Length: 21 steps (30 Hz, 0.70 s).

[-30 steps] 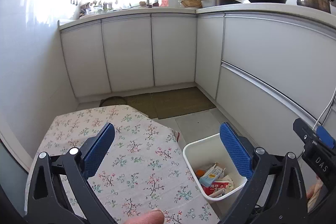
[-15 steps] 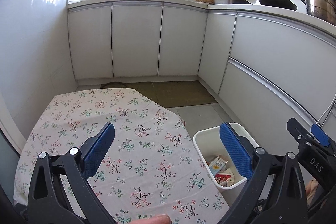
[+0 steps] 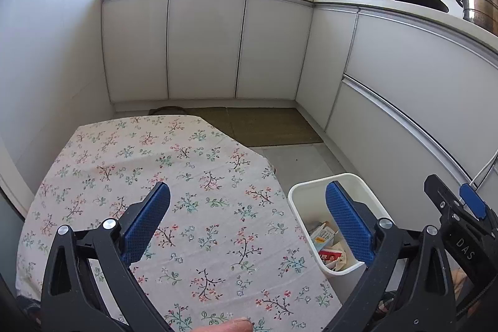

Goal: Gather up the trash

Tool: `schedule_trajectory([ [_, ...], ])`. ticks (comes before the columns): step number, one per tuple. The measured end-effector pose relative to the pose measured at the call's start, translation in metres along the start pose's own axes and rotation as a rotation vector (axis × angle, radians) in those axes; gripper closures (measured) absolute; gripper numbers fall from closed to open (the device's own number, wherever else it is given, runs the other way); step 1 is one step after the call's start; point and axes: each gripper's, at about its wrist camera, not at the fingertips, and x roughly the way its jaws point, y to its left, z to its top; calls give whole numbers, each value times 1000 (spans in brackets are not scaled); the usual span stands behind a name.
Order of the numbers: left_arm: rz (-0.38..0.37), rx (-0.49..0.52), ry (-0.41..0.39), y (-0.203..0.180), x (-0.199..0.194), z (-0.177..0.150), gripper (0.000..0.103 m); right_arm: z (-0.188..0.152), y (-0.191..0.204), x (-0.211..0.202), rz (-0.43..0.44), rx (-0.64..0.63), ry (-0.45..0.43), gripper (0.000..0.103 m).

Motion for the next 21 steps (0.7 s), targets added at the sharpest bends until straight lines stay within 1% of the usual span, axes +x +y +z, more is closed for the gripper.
schedule_trajectory([
  [21, 18, -2, 25, 1, 6, -2, 7, -1, 1, 4, 6, -12, 12, 7],
])
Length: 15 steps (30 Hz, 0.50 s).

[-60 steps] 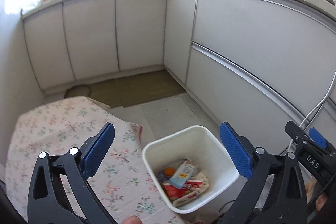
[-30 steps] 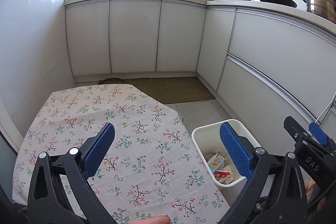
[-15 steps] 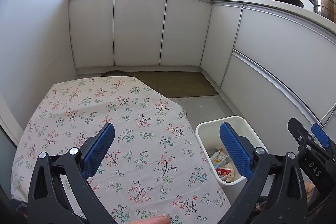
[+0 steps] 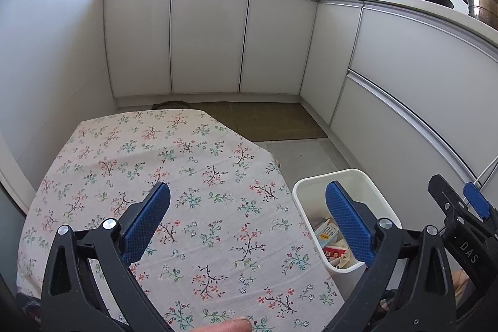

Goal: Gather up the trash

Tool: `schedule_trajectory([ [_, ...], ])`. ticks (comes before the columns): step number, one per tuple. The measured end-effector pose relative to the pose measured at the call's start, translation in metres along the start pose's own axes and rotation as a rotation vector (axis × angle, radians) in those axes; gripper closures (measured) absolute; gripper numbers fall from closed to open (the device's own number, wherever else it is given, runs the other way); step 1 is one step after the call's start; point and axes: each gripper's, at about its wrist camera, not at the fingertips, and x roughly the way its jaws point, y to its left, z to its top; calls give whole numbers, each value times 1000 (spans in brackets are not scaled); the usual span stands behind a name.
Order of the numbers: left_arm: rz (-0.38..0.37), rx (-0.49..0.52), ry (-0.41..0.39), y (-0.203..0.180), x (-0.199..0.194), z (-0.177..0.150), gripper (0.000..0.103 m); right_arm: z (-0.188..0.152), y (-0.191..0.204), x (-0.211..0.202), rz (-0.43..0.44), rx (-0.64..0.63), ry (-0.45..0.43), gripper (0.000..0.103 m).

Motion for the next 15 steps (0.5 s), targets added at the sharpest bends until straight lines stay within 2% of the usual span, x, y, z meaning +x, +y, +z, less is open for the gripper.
schedule_trajectory([
  [10, -7, -6, 16, 1, 3, -1, 7, -1, 0, 0, 1, -1, 1, 7],
  [15, 5, 24, 1, -4, 1, -2, 7, -1, -2, 1, 1, -2, 6, 7],
])
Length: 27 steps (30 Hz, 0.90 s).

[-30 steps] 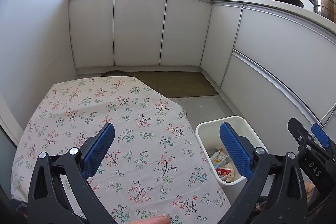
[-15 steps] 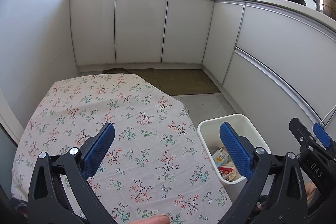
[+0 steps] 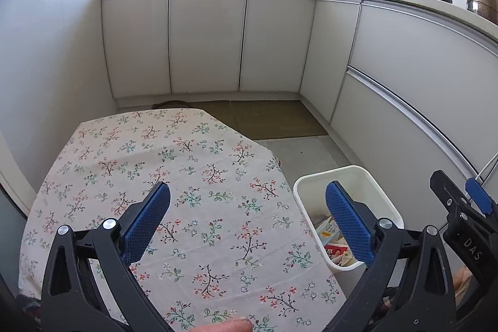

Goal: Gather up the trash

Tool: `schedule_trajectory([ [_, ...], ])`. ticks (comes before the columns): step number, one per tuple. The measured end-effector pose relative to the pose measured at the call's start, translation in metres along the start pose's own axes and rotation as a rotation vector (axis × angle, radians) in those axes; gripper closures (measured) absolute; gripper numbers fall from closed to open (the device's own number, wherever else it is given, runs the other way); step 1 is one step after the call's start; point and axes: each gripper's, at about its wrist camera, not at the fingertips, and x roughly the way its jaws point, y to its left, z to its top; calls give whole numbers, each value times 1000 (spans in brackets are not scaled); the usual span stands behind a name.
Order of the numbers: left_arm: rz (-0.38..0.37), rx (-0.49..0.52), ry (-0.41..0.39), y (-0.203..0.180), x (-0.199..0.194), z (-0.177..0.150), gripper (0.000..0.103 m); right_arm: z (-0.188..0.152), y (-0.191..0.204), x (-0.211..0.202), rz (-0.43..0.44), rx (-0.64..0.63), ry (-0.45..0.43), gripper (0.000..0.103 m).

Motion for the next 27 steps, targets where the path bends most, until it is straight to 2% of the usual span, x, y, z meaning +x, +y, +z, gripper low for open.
schedule_trajectory([
  [3, 1, 17, -19, -3, -3, 0, 8, 0, 0, 0, 0, 0, 2, 7],
  [7, -13, 30, -27, -4, -2, 0, 22, 0, 0, 1, 1, 0, 2, 7],
  [15, -40, 40, -32, -5, -1, -2, 27, 0, 1, 2, 1, -3, 11, 7],
  [18, -47, 38, -25, -5, 0, -2, 26, -1, 1, 3, 0, -3, 14, 7],
  [19, -48, 33, -21, -4, 1, -2, 23, -1, 1, 2, -1, -3, 13, 7],
  [20, -48, 25, -17, -3, 1, -1, 14, -1, 0, 2, -1, -2, 13, 7],
  [23, -47, 7, -4, -1, 1, 1, 7, -1, 0, 3, -2, -3, 17, 7],
  [27, -49, -7, 1, -1, 0, 0, 7, -1, 1, 4, 0, -9, 19, 7],
])
